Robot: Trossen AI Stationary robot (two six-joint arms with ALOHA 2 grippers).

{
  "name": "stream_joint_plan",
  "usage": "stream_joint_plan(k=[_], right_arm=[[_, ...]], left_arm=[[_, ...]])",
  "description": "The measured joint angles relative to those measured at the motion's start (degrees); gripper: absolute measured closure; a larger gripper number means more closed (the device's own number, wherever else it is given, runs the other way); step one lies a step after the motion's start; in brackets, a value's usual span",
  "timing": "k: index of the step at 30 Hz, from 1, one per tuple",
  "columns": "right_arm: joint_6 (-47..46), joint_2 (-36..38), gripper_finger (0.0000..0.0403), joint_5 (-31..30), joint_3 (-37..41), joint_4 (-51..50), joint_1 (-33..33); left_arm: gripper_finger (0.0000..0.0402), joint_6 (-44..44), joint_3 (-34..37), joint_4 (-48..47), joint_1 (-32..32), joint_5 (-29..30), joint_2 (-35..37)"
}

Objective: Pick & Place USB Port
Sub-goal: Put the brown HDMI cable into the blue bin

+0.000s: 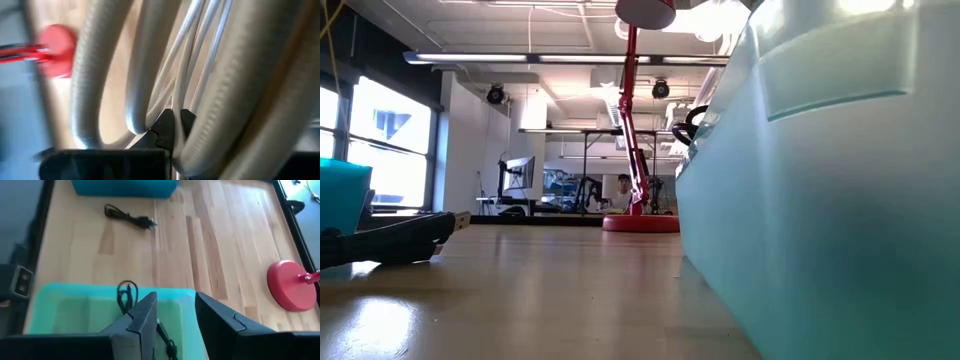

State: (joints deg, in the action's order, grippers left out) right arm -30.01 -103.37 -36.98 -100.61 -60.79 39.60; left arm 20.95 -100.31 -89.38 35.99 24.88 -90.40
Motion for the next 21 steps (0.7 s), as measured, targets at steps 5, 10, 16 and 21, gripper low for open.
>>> stream_joint_plan(k=[5,10,16,21], right_arm=[[-0.2,0.0,0.0277,0.4,3.2,0.2,-1.4],[-0.3,0.0,0.0277,0.7,5.9,0.9,-2.6],[-0.5,0.0,0.0277,1.9,8.3,2.4,-2.6],[-2.7,0.0,0.0277,3.3,10.3,3.5,-2.3]], left_arm=[[0.0391,4.0,-5.2,-0.8,1.0,-13.5,0.6],[0.0391,11.1,-1.8,-0.7,1.6,-32.3,0.3],[0.0391,22.0,6.3,-0.6,1.7,-50.2,0.2],[0.0391,25.0,12.4,-0.6,3.2,-54.8,0.3]])
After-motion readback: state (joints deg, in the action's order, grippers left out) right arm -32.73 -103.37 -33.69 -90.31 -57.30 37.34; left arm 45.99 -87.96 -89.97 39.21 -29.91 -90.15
